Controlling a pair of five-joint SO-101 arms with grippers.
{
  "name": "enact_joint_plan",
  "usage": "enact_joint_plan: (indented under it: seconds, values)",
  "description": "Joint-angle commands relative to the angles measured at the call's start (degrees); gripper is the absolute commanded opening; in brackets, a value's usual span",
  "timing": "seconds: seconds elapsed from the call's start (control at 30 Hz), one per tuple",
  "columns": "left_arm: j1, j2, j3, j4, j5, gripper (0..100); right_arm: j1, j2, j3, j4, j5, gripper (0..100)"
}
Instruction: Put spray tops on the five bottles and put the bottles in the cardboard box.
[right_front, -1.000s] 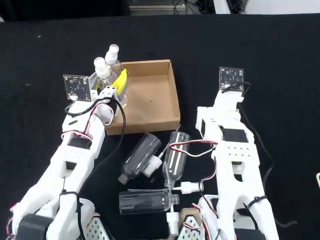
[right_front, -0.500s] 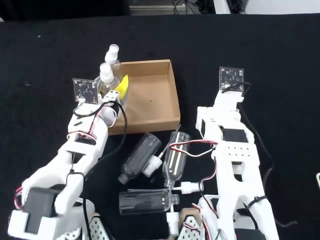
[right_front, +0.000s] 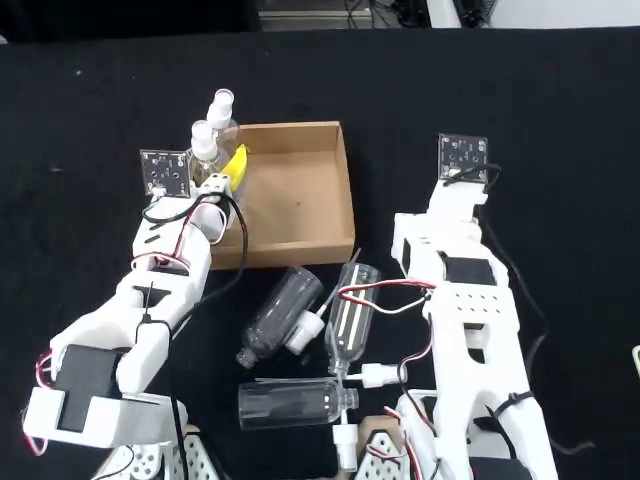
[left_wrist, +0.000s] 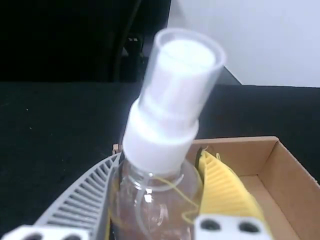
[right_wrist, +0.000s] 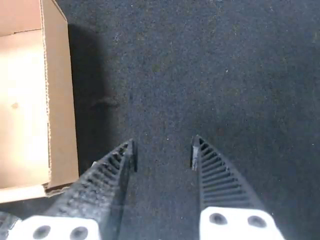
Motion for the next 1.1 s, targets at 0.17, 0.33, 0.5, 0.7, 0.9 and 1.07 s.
enact_joint_plan:
  seconds: [0.17,0.33,0.5,0.7,0.9,1.07]
  values:
    - [-1.01,-0.26,-2.33,-1.49,-0.97,3,0.62,-1.36,-0.57,-1.41,0.18,16.3]
    - [-0.13,-0.26,-2.33,-1.14,-1.14,3,0.62,-1.36,-0.57,-1.41,0.18,16.3]
    - [-0.40,-0.18,-2.33,-1.05,-1.14,3,0.70,-1.36,-0.57,-1.41,0.18,16.3]
    - [-0.22,-0.18,-2.51,-1.05,-1.23,3,0.70,-1.36,-0.57,-1.41,0.18,16.3]
    - [-0.57,2.81,-3.74,-1.05,-1.32,3,0.70,-1.36,-0.57,-1.41,0.18,16.3]
    - [-0.48,7.38,-5.76,-1.49,-3.87,3,0.70,-1.27,-0.57,-1.41,0.18,16.3]
